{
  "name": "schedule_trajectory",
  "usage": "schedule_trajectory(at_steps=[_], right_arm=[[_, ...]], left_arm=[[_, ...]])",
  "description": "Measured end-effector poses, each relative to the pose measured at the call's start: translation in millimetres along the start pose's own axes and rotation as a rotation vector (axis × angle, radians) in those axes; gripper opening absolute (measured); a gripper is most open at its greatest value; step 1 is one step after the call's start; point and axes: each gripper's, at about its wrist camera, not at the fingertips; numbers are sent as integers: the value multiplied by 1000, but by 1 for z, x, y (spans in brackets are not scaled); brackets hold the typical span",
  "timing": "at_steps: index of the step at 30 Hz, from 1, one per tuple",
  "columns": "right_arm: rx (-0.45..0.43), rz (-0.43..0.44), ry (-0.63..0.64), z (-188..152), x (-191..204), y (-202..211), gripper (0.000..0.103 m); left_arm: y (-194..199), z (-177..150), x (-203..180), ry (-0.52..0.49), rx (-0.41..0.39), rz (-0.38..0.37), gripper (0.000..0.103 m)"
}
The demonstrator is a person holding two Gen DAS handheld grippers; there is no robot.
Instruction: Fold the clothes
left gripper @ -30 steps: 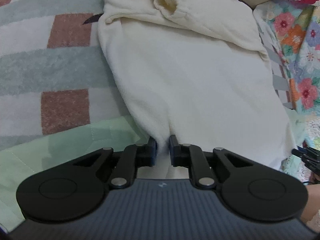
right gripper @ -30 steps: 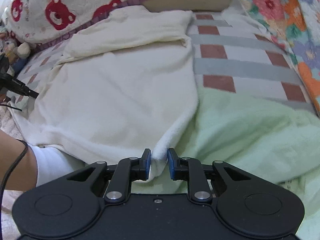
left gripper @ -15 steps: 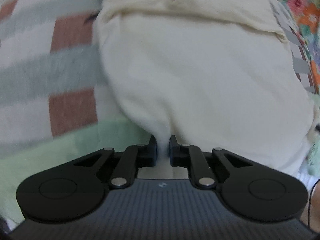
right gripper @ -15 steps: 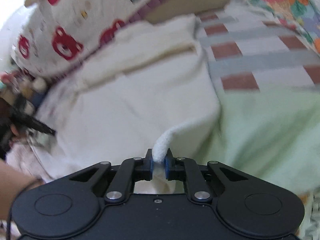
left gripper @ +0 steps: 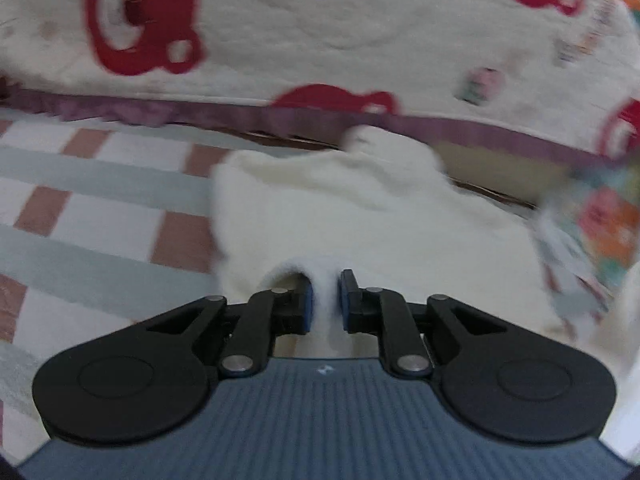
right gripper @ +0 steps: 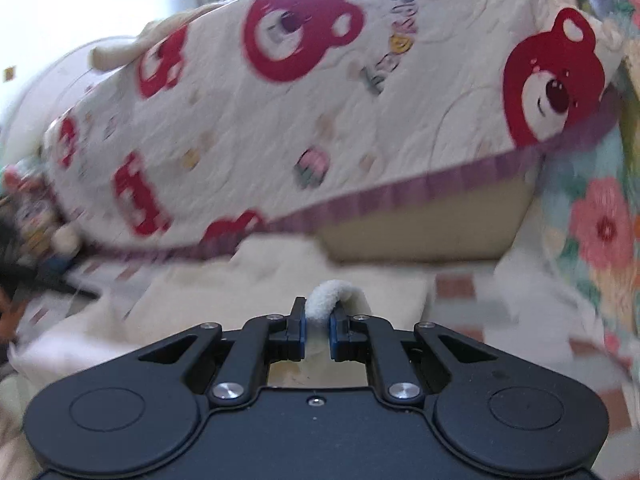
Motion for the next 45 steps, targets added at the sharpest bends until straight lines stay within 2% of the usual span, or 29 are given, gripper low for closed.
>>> schedule_trajectory(at_steps=[1, 3, 4, 6, 7, 8, 10, 13, 16, 19, 22, 23, 24, 25, 27, 28, 29, 30, 31, 32, 33, 36, 40, 43, 45], right_arm=[[-7, -32, -11, 4, -7, -15, 13], [46, -71, -20, 10, -20, -41, 13], [79, -86, -12, 11, -24, -52, 13], [139, -107, 31, 12, -27, -67, 13], [167, -117, 62, 13, -27, -74, 13], [192, -122, 82, 13, -28, -81, 13], [228, -119, 91, 12, -30, -95, 13], [250, -119, 129, 5, -27, -109, 13], [250, -137, 139, -3, -25, -116, 13], [250, -153, 118, -7, -28, -119, 14], [283, -149, 151, -9, -33, -120, 14], [293, -144, 172, -9, -34, -119, 13], [296, -136, 190, -8, -36, -118, 13], [296, -127, 193, -7, -38, -119, 13], [299, -116, 192, -6, -41, -123, 13], [302, -111, 191, -5, -42, -125, 13], [306, -106, 197, -5, -41, -126, 13], [313, -103, 209, -5, -40, -127, 13], [319, -100, 221, -5, -39, -127, 13], [323, -95, 227, -5, -39, -126, 13], [324, -92, 225, -6, -40, -125, 13], [319, -83, 205, -6, -44, -122, 13], [267, -70, 165, 1, -49, -122, 13], [196, -55, 159, 18, -49, -122, 12], [147, -49, 184, 42, -46, -126, 12]], left_arm=[[-6, -1, 7, 39, -12, 11, 17], [-15, -4, 19, 119, -39, 19, 27], [-8, -6, 24, 163, -68, -34, 30], [10, -19, 35, 196, -151, -117, 46], [17, -24, 36, 197, -153, -106, 49], [19, -24, 37, 170, -130, -94, 49], [27, -25, 28, 38, -114, -103, 52], [26, -34, 8, -130, -127, -133, 60], [14, -42, -18, -274, -98, -44, 60], [-3, -38, -31, -404, -110, -34, 65], [-36, -25, -56, -654, -159, 33, 67], [-46, -24, -64, -728, -121, 7, 73], [-56, -21, -69, -777, -34, -62, 77], [-66, -19, -72, -810, 36, -124, 77], [-82, -10, -67, -758, 41, -176, 77], [-89, -6, -61, -700, 24, -162, 77], [-97, 1, -54, -610, 24, -145, 75], [-105, 7, -47, -527, 27, -135, 62], [-109, 12, -42, -469, 43, -151, 49], [-112, 16, -37, -420, 52, -166, 17], [-111, 18, -35, -407, 34, -172, 11], [-103, 15, -35, -379, -33, -155, 10], [-80, 17, -38, -346, -134, -143, 9], [-59, 30, -46, -355, -209, -144, 9], [-45, 45, -47, -328, -268, -142, 9]])
Point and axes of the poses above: each gripper's, at about its wrist camera, not at the fingertips, and y roughly against the way its jaws point, x to its left, z to its top, and after that the axes turned 10 degrees about y, right-handed
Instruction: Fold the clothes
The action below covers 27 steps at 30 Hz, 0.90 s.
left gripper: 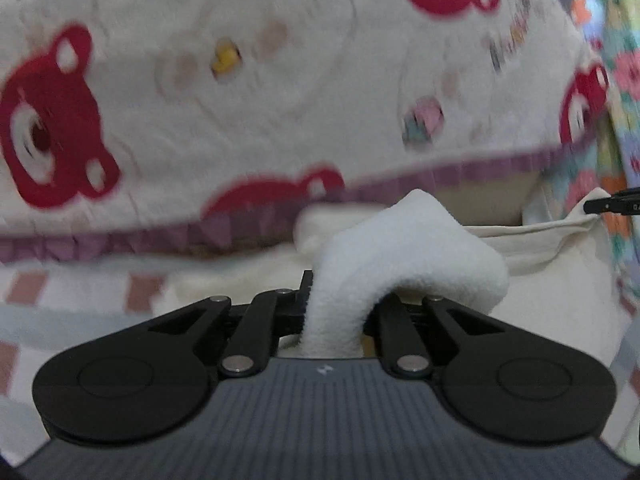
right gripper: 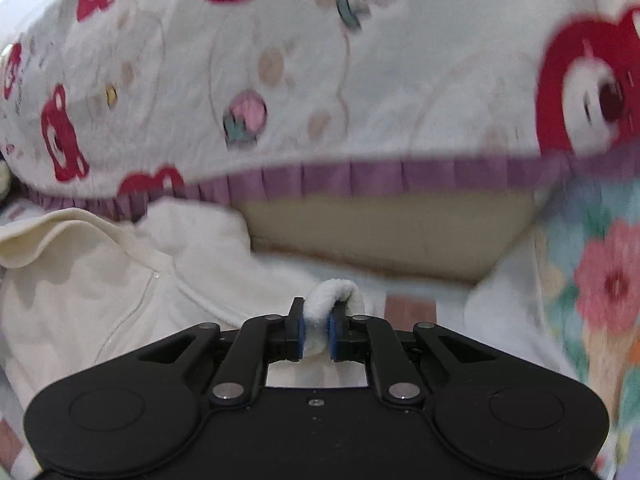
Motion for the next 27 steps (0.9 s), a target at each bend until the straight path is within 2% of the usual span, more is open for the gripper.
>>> schedule_trajectory(at_steps=[2, 4, 6, 7, 9, 10, 12, 13, 15, 17, 19, 20, 23, 24, 27], right_arm=[[-15, 10, -4, 26, -7, -18, 12], [-16, 20, -14, 52, -16, -40, 12], [1, 25, -38, 71, -25, -67, 16], [45, 18, -75, 69, -29, -87, 17], [119, 14, -155, 62, -36, -124, 18], [120, 27, -192, 52, -35, -131, 20], [104, 32, -220, 31, -26, -132, 37], [87, 32, -220, 21, -21, -127, 40], [61, 40, -219, 3, -14, -118, 41], [82, 47, -205, -9, -15, -112, 41], [96, 16, -214, -19, -20, -100, 41], [95, 15, -231, -23, -23, -92, 41], [65, -23, -311, -47, -28, -54, 43], [48, -34, -354, -59, -29, -40, 46], [10, -35, -551, -101, -24, -10, 50]], left_arm=[[-2, 20, 12, 74, 8, 17, 10], [-20, 33, 32, 168, 38, 97, 16], [-64, 30, 57, 161, 144, 212, 67], [-84, 23, 70, 160, 204, 289, 70], [-101, 6, 92, 228, 286, 283, 64], [-97, -3, 97, 266, 299, 279, 62], [-76, -20, 97, 260, 252, 318, 62], [-65, -27, 97, 253, 226, 326, 62], [-46, -41, 103, 306, 201, 320, 62], [-29, -46, 108, 386, 200, 299, 62], [-11, -51, 112, 458, 197, 278, 62], [-2, -51, 110, 465, 189, 278, 62], [31, -63, 105, 497, 160, 328, 65], [36, -69, 104, 506, 169, 375, 65], [31, -89, 100, 430, 272, 555, 62]])
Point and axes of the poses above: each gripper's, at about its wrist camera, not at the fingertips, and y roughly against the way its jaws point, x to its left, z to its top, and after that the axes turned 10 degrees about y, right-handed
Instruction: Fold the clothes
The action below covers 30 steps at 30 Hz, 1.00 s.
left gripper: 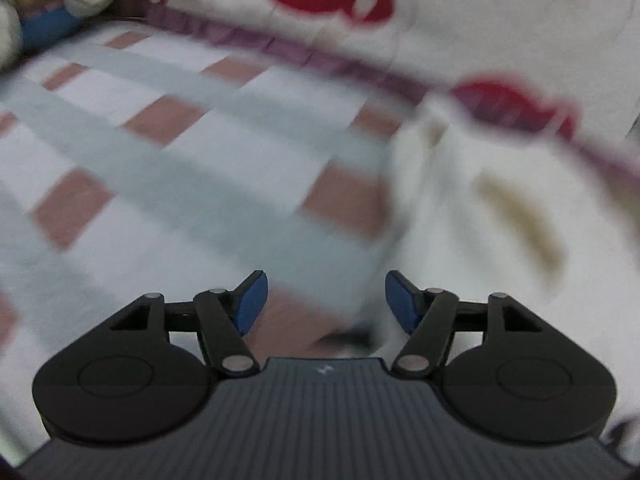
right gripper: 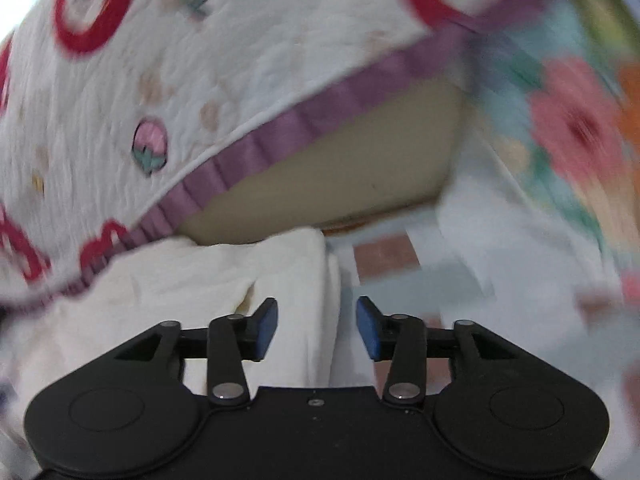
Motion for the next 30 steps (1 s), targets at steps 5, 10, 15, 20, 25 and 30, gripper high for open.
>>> schedule_trajectory(at_steps=[5, 10, 15, 20, 25, 30], right_arm=[[69, 0, -174, -48, -9, 11, 50], [66, -137, -177, -66, -8, 48, 50], [39, -126, -243, -90, -2, 71, 51], [78, 50, -422, -114, 3, 62, 55], [81, 113, -464, -114, 14, 37, 55], [111, 66, -503, -103, 13, 9, 64]], left_arm=[[20, 0, 36, 172, 16, -96, 65], [16, -31, 65, 450, 127, -309, 66], [3, -52, 58, 539, 188, -387, 68], [-17, -64, 63, 700, 267, -476, 69], [-27, -75, 51, 803, 322, -543, 78], [-13, -64, 23, 599, 202, -420, 78]])
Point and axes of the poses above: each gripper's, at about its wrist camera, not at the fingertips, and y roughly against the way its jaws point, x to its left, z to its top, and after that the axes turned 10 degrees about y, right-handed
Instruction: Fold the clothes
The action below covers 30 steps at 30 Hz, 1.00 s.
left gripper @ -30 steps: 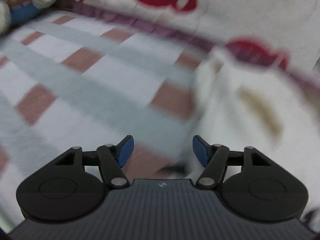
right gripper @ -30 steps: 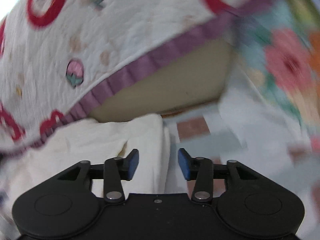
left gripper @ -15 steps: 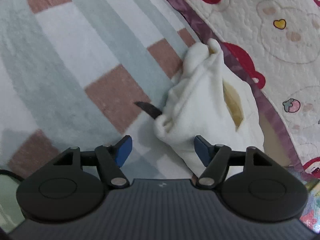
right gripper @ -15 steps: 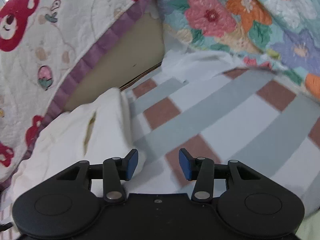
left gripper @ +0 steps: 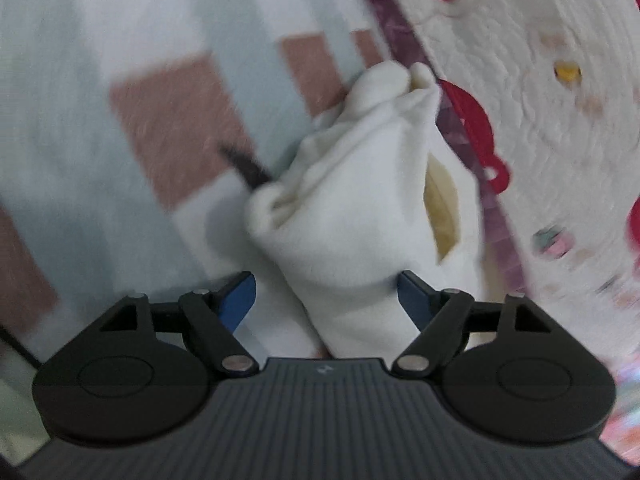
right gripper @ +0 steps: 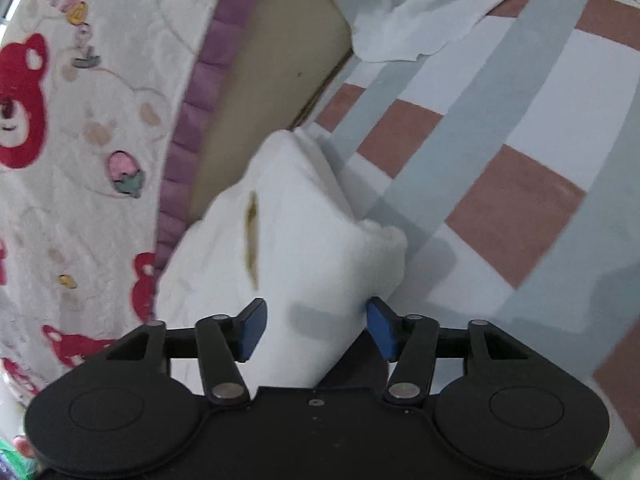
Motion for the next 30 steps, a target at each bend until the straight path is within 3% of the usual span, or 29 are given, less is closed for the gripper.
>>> schedule_trajectory(at_steps=[2, 5, 11, 13, 16, 18, 20, 22, 23, 25, 26, 28, 30], right_arm=[[34, -59, 38, -1, 1, -9, 64], [36, -26, 6, -11, -4, -6, 64], [36, 17, -8, -14, -4, -2, 64], [-3, 61, -79, -11, -7, -1, 64], [-72, 116, -288, -14, -18, -3, 64], [-85, 108, -335, -12, -22, -9, 65], [-76, 63, -274, -6, -20, -19, 64], [-83, 60, -178, 0, -16, -26, 65], [-77, 55, -160, 3, -14, -28, 65], [-58, 58, -160, 7, -9, -31, 55], [-48, 60, -161, 9, -6, -33, 26], [-53, 71, -160, 12, -4, -32, 22], [-63, 79, -90, 17, 3, -26, 21]], left_arm=[[2, -7, -16, -143, -79, 96, 78], [-3, -7, -23, -207, -124, 110, 78], [-13, 15, -7, -26, -107, -5, 83], [-18, 21, -3, 28, -96, -47, 83], [-26, 34, -2, 62, -90, -75, 82], [-31, 41, -3, 35, -97, -72, 65], [-32, 44, -14, -94, -124, 10, 45], [-28, 41, -27, -252, -170, 46, 43], [-28, 40, -30, -266, -141, 30, 43], [-27, 41, -29, -228, -57, 2, 45], [-24, 40, -28, -215, -31, 5, 46], [-16, 40, -27, -225, -16, 40, 50], [-11, 40, -23, -220, 1, 76, 75]])
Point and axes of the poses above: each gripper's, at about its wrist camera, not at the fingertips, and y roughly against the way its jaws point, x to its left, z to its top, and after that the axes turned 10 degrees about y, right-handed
